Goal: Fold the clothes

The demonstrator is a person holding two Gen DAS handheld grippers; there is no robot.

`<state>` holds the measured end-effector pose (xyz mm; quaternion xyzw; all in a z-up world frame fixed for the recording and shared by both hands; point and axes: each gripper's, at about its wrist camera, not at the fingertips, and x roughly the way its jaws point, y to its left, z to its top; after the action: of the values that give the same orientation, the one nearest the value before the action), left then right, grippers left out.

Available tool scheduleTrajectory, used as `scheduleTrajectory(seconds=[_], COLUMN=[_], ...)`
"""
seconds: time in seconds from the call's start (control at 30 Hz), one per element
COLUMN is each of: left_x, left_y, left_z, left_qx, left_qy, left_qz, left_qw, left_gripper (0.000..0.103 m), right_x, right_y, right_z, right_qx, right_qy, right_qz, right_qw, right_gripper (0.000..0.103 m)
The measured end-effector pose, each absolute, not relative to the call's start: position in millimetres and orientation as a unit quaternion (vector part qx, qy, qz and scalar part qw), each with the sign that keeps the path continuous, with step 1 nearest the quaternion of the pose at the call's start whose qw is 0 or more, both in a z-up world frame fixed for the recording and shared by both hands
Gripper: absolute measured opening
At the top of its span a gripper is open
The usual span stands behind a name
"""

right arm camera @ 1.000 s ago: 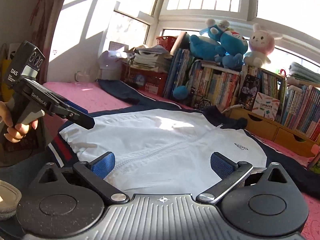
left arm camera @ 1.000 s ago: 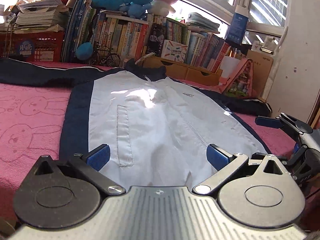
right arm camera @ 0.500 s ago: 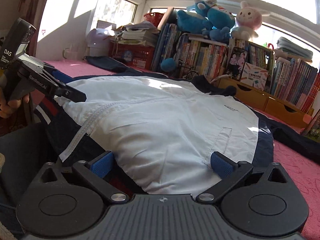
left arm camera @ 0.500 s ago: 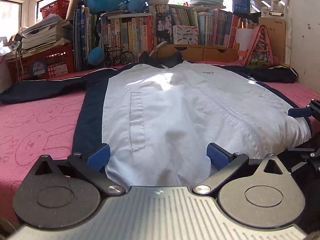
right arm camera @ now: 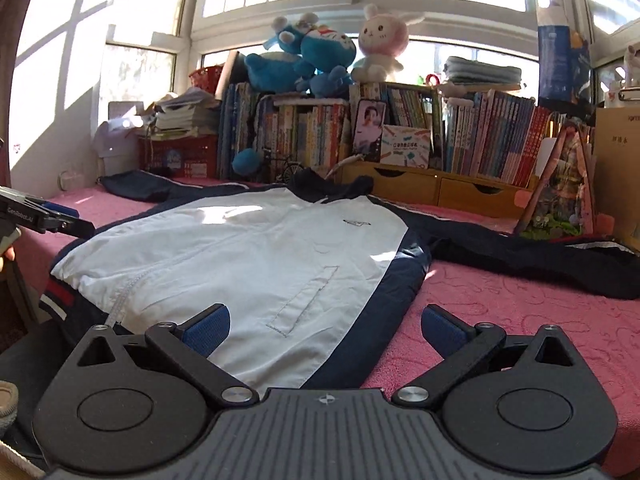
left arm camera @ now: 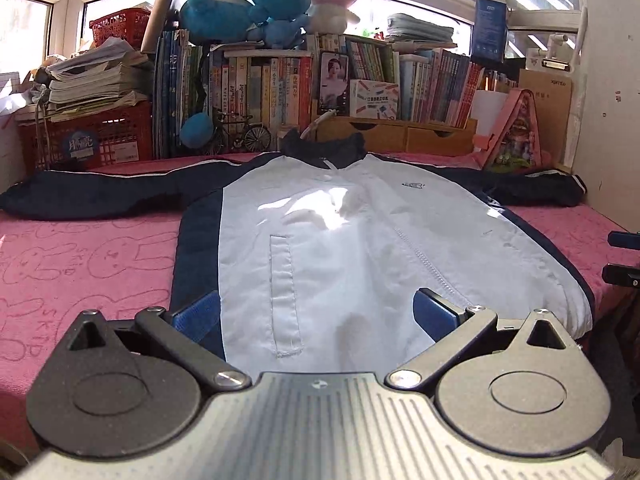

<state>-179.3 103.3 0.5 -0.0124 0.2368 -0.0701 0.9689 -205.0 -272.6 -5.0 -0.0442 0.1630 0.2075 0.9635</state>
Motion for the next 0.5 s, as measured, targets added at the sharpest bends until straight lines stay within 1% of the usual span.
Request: scheduleTrajectory(seconds=[0.13,0.3,0.43,0.5], left_x=[-156,-125,-98,-85], left_y=[91,82,74,70], left_z=[6,8,13,14], left_qx=[-0.026,-0.063,-0.063,-0.066], left_qy=[0.239,0.265,0.275,0.28], left_qz=[-0.072,-0.093,-0.079,-0.074], left_qw=[0.968,0.958,0.956,0.955], left_gripper=[0.103,0.103,0.103,0.103], right_x=[-179,-143,-124,-124], right_y=[-246,-212,-204,-209], right_z=[-1,-17,-33,-37], right_qx=[-0.017,0.001,-0.027,-0.036], right_qy=[0.152,0.194,0.242,0.245], right_qz=[0.213,0.223,0.199,0.194], right_qw=[0.965,0.955,0.949,0.949], right_gripper=[0.103,0.103,0.103,0.103])
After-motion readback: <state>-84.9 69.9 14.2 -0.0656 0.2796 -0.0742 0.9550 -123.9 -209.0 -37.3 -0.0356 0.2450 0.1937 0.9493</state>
